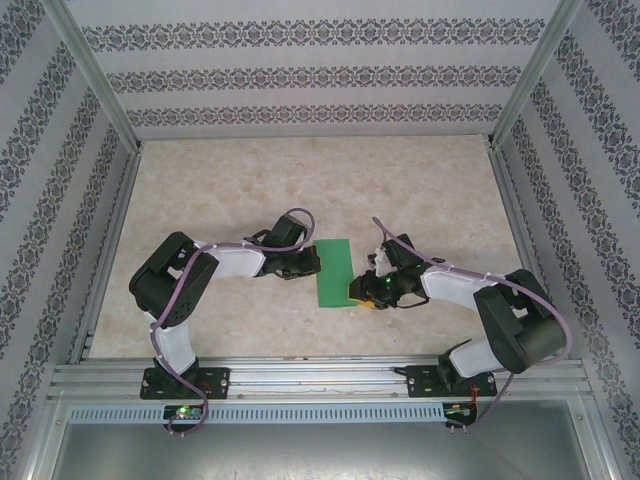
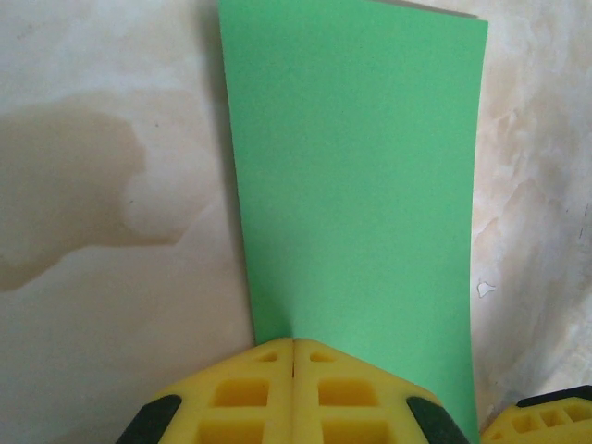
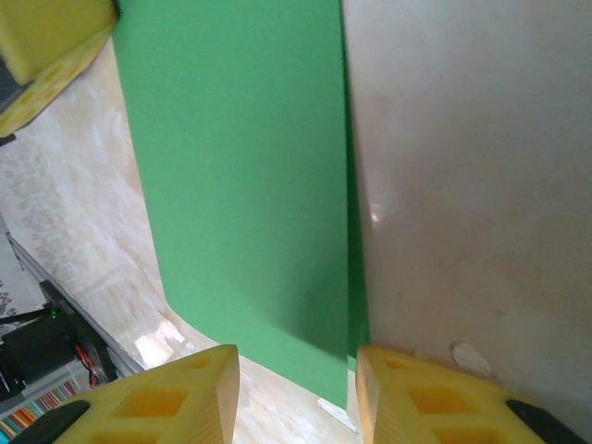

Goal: Fold a paper plane with a square sheet of paper (fold left side to right side)
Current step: Fold the triangle a second time at the center of the table.

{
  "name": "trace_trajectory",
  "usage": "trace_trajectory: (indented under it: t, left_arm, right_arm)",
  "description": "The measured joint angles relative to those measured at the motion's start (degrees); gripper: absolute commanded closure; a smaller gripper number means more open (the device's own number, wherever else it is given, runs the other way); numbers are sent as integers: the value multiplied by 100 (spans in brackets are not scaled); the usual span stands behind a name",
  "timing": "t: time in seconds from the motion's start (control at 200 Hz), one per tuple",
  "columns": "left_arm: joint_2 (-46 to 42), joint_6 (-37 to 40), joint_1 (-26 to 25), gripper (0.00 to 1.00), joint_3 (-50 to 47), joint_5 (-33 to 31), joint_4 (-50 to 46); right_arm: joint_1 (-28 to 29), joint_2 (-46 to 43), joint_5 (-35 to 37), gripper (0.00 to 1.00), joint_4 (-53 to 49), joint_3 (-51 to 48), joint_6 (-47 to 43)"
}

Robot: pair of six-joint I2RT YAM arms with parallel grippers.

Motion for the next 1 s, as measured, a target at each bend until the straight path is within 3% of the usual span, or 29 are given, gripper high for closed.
trace_trajectory:
  t: [0.36, 0.669, 0.999]
  left_arm:
    - [0, 0, 0, 100, -2, 2, 9]
    - [0, 0, 0, 100, -24, 4, 44]
    - [-2, 0, 0, 100, -46, 4, 96]
  right_arm:
    - [-35, 372, -199, 63, 490, 57, 122]
    - [-337, 907, -402, 65, 603, 719, -55]
    - [-636, 1543, -636, 75, 645, 1209, -330]
